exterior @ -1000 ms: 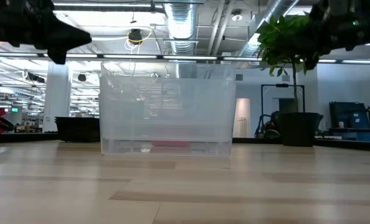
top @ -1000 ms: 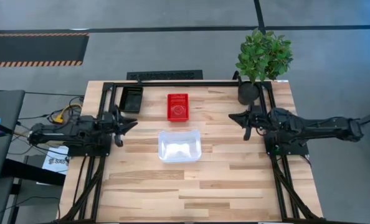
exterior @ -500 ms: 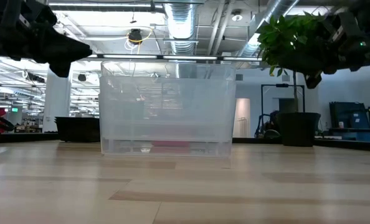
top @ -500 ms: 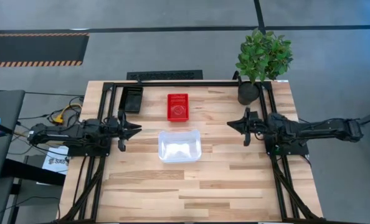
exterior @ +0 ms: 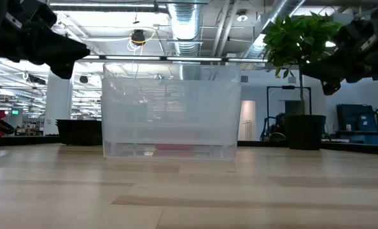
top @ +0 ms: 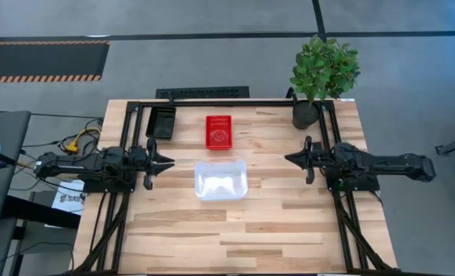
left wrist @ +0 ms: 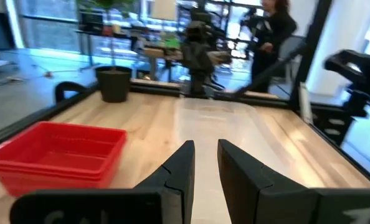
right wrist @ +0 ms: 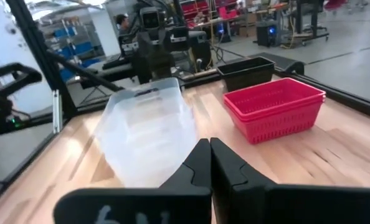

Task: Stack baskets by color
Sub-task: Return to Home Position

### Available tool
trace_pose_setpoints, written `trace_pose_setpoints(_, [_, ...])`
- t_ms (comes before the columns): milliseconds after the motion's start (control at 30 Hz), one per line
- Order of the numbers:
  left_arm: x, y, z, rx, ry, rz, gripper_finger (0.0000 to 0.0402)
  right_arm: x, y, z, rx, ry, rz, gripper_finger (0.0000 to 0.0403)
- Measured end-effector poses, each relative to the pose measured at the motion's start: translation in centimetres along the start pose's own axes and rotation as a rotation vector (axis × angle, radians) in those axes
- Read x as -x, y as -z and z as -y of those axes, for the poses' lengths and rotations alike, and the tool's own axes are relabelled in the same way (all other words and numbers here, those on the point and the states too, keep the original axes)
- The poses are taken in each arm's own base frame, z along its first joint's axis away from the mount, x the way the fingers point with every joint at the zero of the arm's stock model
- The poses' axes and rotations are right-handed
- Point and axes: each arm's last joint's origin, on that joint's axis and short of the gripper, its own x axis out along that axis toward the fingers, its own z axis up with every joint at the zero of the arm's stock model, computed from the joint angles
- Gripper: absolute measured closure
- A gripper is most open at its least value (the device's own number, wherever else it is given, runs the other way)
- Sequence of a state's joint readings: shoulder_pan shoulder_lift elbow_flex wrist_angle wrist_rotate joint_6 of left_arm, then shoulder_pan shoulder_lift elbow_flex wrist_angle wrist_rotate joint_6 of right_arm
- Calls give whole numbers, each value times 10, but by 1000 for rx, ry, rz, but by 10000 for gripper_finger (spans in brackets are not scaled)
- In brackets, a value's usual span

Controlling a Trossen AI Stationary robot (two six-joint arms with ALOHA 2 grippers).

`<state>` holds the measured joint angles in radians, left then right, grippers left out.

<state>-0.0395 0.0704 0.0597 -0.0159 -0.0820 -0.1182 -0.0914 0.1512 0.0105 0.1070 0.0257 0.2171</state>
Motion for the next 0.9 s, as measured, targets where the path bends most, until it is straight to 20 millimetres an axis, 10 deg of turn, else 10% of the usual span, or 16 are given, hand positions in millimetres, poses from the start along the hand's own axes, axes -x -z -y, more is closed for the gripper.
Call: trace_pose_setpoints(900, [0, 10, -1, -50, 6, -106, 343, 5, 3, 0, 158, -23, -22, 365])
